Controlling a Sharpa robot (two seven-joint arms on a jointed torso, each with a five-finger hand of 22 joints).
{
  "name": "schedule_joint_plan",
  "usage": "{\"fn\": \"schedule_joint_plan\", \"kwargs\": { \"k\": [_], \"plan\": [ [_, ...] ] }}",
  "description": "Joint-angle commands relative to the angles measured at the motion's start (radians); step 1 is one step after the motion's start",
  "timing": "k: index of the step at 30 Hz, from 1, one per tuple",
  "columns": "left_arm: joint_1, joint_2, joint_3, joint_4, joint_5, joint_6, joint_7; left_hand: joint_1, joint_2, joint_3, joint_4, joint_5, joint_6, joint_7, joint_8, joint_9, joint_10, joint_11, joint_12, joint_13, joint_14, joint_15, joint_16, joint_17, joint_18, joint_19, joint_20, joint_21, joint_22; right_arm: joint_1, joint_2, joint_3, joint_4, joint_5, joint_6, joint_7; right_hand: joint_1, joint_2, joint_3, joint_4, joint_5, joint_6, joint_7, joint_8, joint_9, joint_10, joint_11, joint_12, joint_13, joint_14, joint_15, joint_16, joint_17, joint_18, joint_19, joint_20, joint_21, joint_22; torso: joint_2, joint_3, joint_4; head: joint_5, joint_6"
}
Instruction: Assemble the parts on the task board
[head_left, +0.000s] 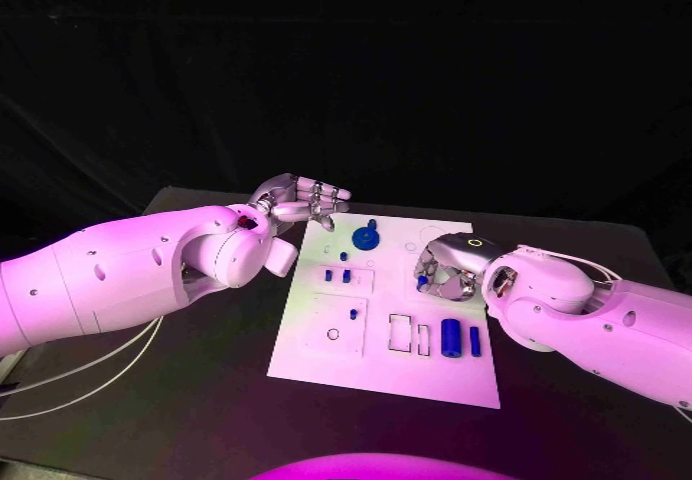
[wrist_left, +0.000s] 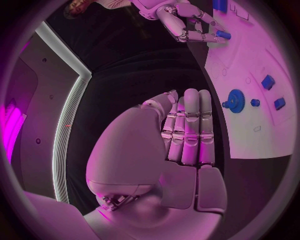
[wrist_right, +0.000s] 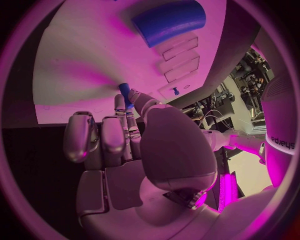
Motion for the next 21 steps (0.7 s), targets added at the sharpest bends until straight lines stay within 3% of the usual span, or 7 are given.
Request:
{"fn": "schedule_joint_plan", "kwargs": {
  "k": [1, 14, 21],
  "plan": [
    [0.001, 0.003, 0.001, 0.001, 0.004, 0.018, 0.001, -0.001, 0.004, -0.005, -0.003, 0.001, -0.007, -0.001, 0.0, -0.001, -0.008, -0.001, 0.005, 0.001, -0.004, 0.004, 0.001, -0.002, 0.005, 0.001, 0.002, -0.005, -0.001, -0.005, 0.003, -0.005, -0.006, -0.036, 0.068, -0.032, -0.006, -0.003, 0.004, 0.001, -0.005, -0.001, 0.004, 0.0, -0.001, -0.002, 0.004, -0.005, -0.001, 0.011, -0.006, 0.007, 0.008, -0.01, 0.009, 0.001, 0.008, 0.089, 0.0, 0.0007, -0.002, 0.002, 0.002],
    [0.001, 0.003, 0.001, 0.001, 0.004, 0.013, -0.002, -0.001, 0.005, -0.004, -0.003, 0.002, -0.007, 0.0, 0.0, -0.001, -0.009, -0.001, 0.005, 0.001, -0.004, 0.004, 0.001, -0.002, 0.005, 0.001, 0.003, -0.005, -0.001, -0.006, 0.005, -0.008, -0.014, -0.039, 0.036, -0.039, -0.01, 0.005, 0.011, 0.006, 0.003, 0.013, 0.0, 0.005, 0.002, 0.017, -0.001, -0.003, 0.002, 0.013, -0.009, 0.01, 0.007, -0.01, 0.011, 0.001, 0.009, 0.092, 0.0, -0.0001, -0.0024, -0.001, 0.01],
    [0.001, 0.005, 0.001, -0.001, 0.004, 0.012, -0.003, -0.001, 0.005, -0.004, -0.003, 0.002, -0.007, 0.0, 0.0, -0.001, -0.009, -0.001, 0.006, 0.001, -0.004, 0.004, 0.001, -0.002, 0.005, 0.001, 0.003, -0.005, -0.001, -0.008, -0.01, -0.008, 0.007, -0.031, -0.096, -0.025, -0.005, 0.015, 0.021, 0.004, -0.003, 0.036, -0.007, 0.017, 0.008, 0.045, -0.01, 0.002, 0.008, 0.014, -0.016, 0.012, 0.008, -0.015, 0.024, -0.005, 0.03, 0.105, 0.0, 0.0006, -0.0012, -0.003, 0.012]
  ]
}}
